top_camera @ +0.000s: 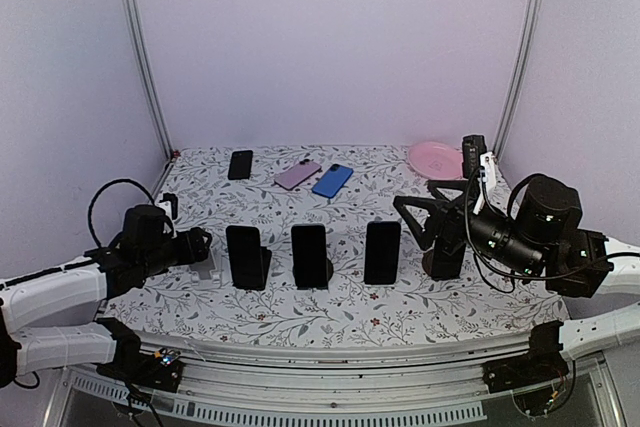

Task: Place the phone on the phone stand
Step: Place the phone stand at the center of the board.

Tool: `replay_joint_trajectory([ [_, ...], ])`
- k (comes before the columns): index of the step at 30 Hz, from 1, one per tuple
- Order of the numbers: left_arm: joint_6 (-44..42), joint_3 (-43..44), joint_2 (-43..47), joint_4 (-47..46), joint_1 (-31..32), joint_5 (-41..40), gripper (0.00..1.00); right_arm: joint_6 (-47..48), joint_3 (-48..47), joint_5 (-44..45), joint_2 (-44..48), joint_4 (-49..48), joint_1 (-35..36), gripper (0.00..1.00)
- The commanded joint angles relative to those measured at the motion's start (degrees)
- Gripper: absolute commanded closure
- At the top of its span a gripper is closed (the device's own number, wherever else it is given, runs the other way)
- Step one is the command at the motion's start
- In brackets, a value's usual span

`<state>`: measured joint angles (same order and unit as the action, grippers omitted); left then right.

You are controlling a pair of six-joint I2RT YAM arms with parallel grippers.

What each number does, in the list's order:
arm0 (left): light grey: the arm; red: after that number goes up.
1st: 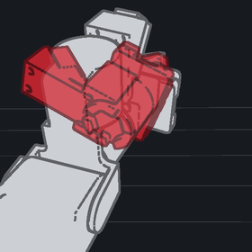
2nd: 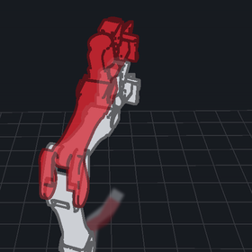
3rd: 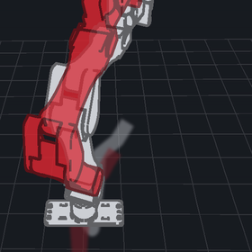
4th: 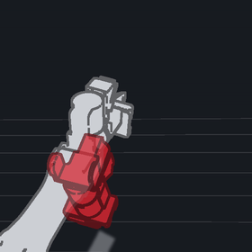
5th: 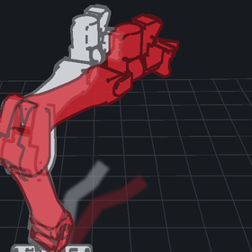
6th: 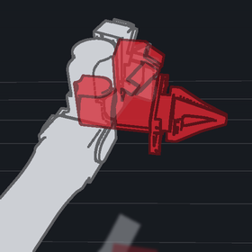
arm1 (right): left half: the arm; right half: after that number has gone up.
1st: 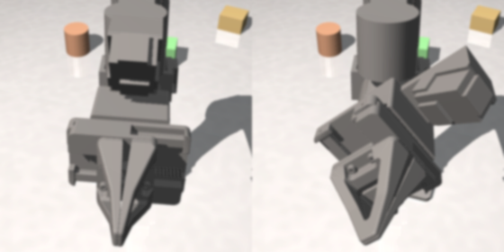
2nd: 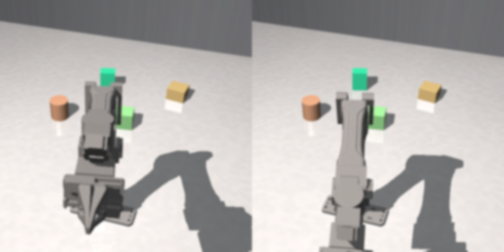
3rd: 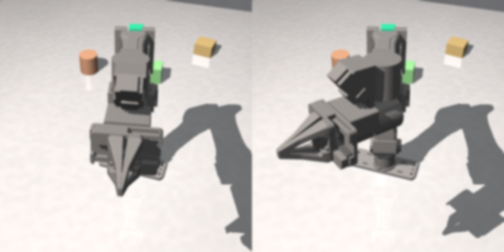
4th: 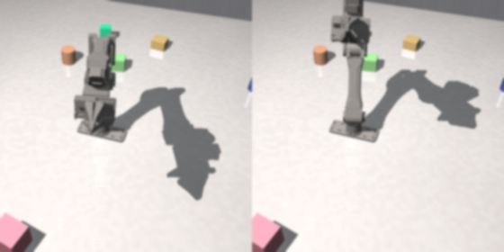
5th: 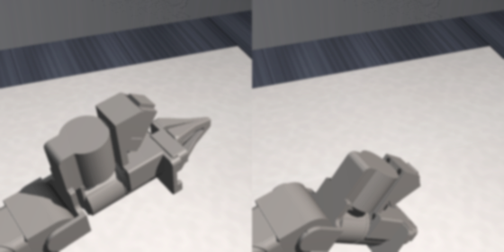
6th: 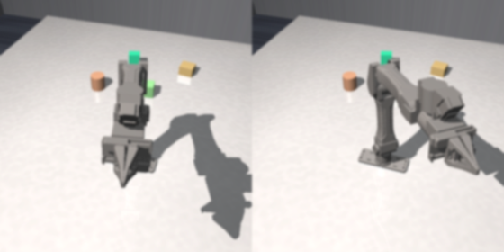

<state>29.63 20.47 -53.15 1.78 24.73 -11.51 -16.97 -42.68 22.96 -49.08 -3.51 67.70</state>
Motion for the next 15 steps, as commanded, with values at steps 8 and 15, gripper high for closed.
replay_joint_trajectory([
  [8,2.6,1.6,0.9,5.4,4.5,-5.2,0.12,-0.3,-0.9,-1.4,0.7,-0.3,-0.3,0.01],
  [15,4.7,2.2,-3.0,6.6,5.7,-7.2,0.23,-0.6,-0.8,-1.9,1.1,-0.2,-0.3,0.01],
])
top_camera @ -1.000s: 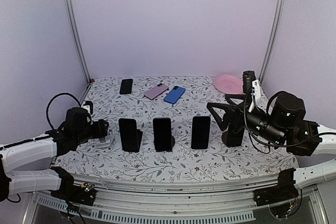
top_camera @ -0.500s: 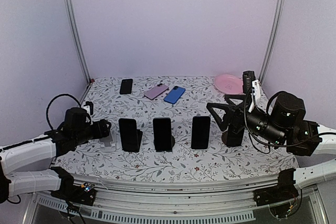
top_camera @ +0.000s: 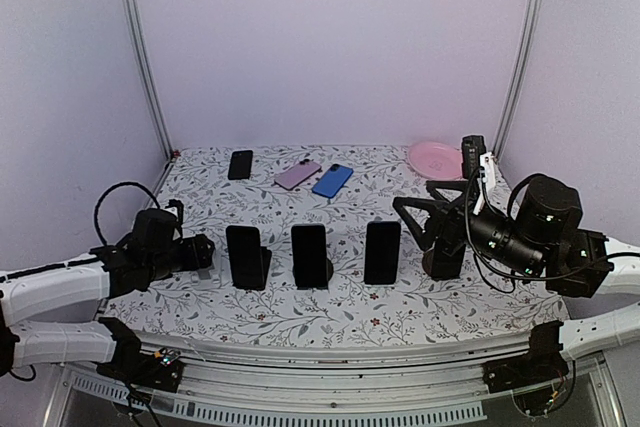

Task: Place the phone on the phone stand
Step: Place the phone stand at the center of the board, then adjust the phone stand at the center of the board.

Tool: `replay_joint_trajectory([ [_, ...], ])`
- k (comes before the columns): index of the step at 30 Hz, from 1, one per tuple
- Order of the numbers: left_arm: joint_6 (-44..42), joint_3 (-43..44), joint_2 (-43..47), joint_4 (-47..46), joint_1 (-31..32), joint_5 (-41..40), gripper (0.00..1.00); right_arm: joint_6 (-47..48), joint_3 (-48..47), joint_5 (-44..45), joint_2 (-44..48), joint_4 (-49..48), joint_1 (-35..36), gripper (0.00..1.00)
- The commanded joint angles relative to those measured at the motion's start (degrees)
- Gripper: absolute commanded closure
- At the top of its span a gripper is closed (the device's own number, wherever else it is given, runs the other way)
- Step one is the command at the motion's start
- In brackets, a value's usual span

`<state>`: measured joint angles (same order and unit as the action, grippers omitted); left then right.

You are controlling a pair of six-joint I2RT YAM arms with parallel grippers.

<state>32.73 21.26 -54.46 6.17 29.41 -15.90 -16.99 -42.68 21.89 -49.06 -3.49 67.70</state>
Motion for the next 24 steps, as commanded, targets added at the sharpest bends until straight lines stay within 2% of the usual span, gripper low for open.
replay_joint_trajectory([
  [1,1.4,1.6,-1.9,2.2,1.3,-2.9,0.26,-0.6,-0.8,-1.0,1.1,-0.3,-0.3,0.01],
  [11,-1.4,3.7,-3.7,3.0,2.0,-6.1,0.42,-0.5,-1.1,-1.5,1.2,-0.1,-0.3,0.01],
  [24,-5.8,6.6,-9.0,0.4,1.5,-4.9,0.48,-0.8,0.0,-1.5,2.7,0.1,-0.3,0.01],
])
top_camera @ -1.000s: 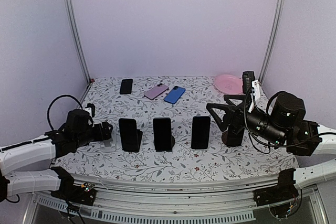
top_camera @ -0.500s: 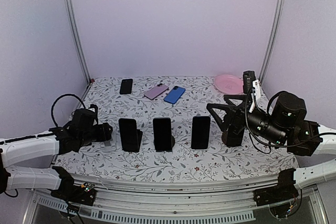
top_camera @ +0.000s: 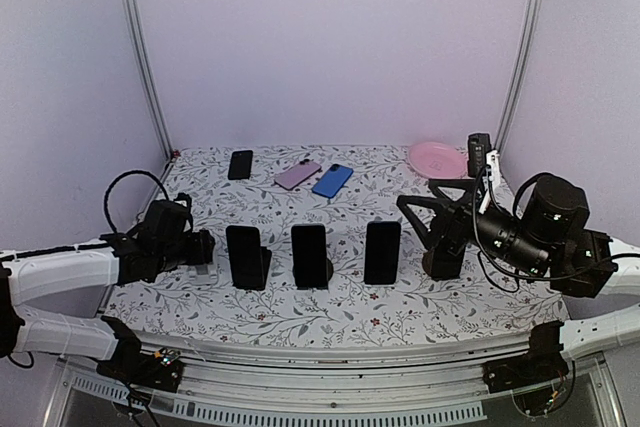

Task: Place the phone on the phone stand
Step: Adjust the phone stand at the center of the board, then pick up the phone from the corner of the board.

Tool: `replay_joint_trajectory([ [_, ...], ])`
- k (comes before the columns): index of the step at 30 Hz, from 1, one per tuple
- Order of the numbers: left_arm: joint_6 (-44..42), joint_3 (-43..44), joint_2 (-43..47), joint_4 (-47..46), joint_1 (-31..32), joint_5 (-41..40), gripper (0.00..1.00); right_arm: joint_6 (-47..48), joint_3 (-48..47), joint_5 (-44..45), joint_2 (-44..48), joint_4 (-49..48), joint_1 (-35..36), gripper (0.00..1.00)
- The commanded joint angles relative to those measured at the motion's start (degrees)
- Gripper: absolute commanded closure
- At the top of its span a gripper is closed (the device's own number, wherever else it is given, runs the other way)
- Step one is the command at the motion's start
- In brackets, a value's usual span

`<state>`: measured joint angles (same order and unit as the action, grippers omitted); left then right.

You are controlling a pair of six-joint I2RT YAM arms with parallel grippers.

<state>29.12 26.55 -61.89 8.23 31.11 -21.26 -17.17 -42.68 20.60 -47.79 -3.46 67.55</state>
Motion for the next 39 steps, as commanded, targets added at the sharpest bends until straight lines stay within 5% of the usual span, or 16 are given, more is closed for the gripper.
replay_joint_trajectory([
  [1,-2.3,1.3,-1.8,-1.8,-0.4,0.8,0.48,-0.7,0.1,-0.2,1.6,0.2,-0.1,0.01],
  [6,-3.2,0.5,-1.9,-3.3,-1.0,3.3,0.45,-1.1,0.4,-0.4,2.4,1.0,-0.1,0.01],
  [13,-1.7,0.5,-1.4,-0.4,-1.1,3.0,0.16,-1.3,0.5,-0.6,2.4,1.6,-0.1,0.01],
  [17,-0.1,1.0,1.0,1.4,-1.0,3.6,0.08,-1.4,0.6,-0.6,1.8,1.2,-0.1,0.01],
  [31,1.5,8.8,6.9,8.3,0.1,3.0,0.03,-1.5,0.9,0.4,1.3,0.0,-0.1,0.01],
  [39,-3.0,18.8,-0.1,8.0,-0.5,2.0,0.03,-1.1,0.7,0.8,0.6,0.0,-0.1,0.01],
])
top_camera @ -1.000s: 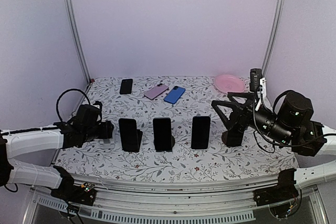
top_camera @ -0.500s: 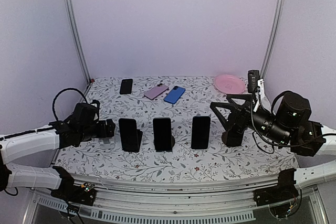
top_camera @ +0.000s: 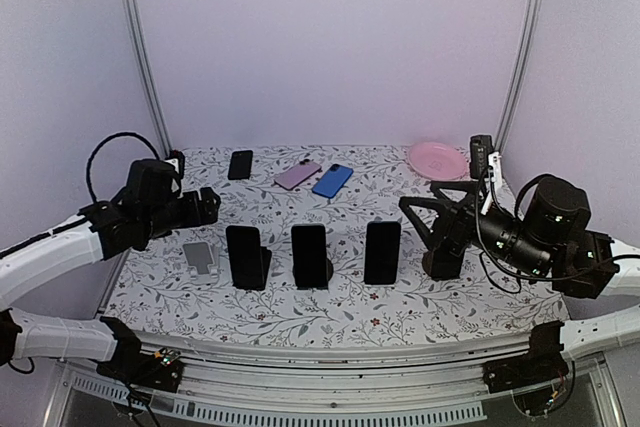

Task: Place the phone on the phone stand
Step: Pick up the phone from the corner of the board.

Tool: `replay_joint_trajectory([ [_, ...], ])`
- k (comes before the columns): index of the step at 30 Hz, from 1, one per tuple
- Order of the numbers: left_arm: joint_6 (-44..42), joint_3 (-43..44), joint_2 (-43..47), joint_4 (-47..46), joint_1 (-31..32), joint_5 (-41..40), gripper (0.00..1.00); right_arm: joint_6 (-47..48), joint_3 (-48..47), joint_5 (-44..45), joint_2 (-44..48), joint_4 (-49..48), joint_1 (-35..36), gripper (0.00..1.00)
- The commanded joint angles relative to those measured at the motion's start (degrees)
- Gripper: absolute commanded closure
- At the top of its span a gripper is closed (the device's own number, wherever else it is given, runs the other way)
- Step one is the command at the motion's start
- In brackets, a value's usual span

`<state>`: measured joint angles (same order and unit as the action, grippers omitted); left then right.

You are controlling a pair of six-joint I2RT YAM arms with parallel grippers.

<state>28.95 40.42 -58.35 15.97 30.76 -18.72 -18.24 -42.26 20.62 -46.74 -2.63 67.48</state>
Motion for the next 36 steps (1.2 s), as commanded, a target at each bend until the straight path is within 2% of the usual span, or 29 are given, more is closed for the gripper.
replay_joint_trajectory([
  [1,-3.4,6.0,-5.1,-0.4,-0.5,-0.1,0.03,0.0,0.2,0.9,-0.7,-0.9,0.0,0.01],
  [16,-10.5,26.3,-34.7,-4.4,-7.7,10.5,0.04,2.2,-1.7,2.2,-2.4,-0.2,-0.1,0.01],
  [25,-11.8,40.5,-51.7,-2.7,-13.7,11.1,0.04,2.3,-2.2,1.8,-2.2,0.8,-0.1,0.01],
  [36,-11.9,68.7,-76.6,8.2,-17.9,8.6,0.04,1.5,-4.8,-0.6,-3.1,2.4,-0.1,0.01],
])
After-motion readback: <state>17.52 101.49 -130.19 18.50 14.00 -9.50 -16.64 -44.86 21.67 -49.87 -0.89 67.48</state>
